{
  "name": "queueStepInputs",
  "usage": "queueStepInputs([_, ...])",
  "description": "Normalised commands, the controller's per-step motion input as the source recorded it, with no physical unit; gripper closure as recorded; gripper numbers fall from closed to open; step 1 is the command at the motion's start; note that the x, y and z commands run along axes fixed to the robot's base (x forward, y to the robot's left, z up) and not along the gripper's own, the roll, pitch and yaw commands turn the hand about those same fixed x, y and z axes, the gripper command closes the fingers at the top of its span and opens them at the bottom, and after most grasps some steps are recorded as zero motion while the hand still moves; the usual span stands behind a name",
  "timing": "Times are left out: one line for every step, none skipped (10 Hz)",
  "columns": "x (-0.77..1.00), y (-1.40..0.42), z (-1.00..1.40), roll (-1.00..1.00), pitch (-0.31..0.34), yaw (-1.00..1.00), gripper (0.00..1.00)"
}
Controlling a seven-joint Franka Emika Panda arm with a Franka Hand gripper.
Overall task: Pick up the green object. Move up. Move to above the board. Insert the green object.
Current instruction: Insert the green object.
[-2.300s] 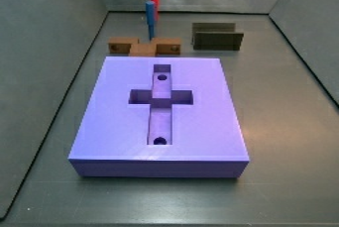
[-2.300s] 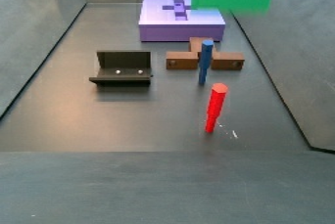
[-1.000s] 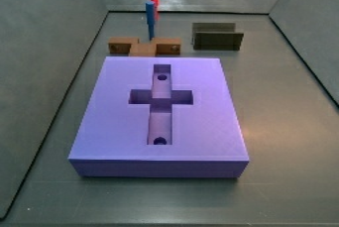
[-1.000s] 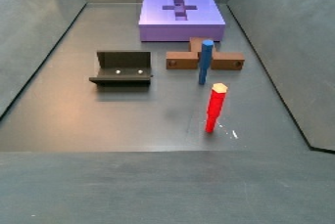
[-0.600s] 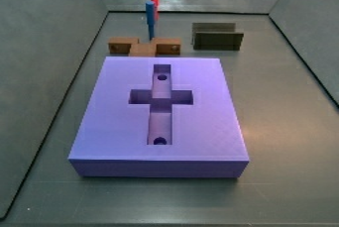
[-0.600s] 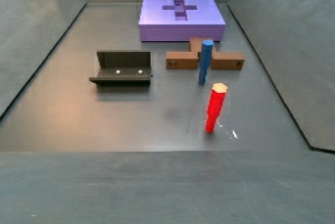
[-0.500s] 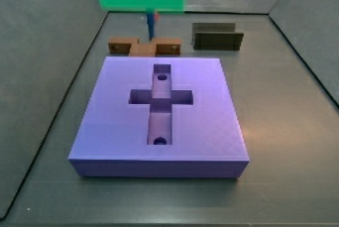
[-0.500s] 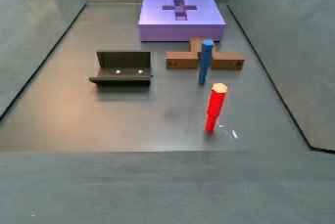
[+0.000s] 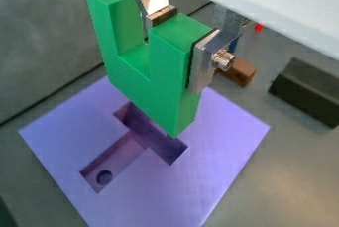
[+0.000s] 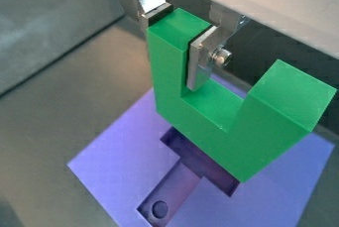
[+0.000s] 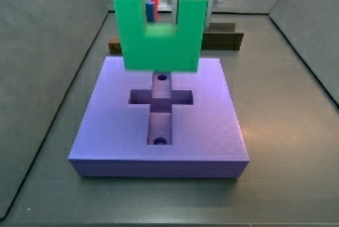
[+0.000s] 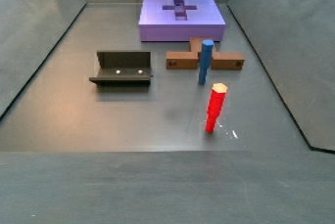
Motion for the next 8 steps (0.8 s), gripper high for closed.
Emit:
queueStepInputs([-0.13, 0.0, -0.57, 0.1, -0.169, 0.16, 1.0])
queueStepInputs([-0.07, 0.0, -0.54, 0.12, -0.121, 0.1, 1.0])
queueStepInputs([0.0, 0.0, -0.52, 0.04, -0.083, 0.05, 1.0])
queueStepInputs([0.0, 0.0, -0.43, 0.0, -0.056, 0.0, 1.0])
queueStepInputs([0.04, -0.05, -0.34, 0.0, -0.003, 0.0, 1.0])
queueStepInputs([0.14, -0.11, -0.21, 0.0, 0.0, 0.09, 1.0])
queueStepInputs([0.11, -0.08, -0.25, 0.0, 0.0, 0.05, 1.0])
queueStepInputs([0.01, 0.0, -0.29, 0.02, 0.0, 0.0, 1.0])
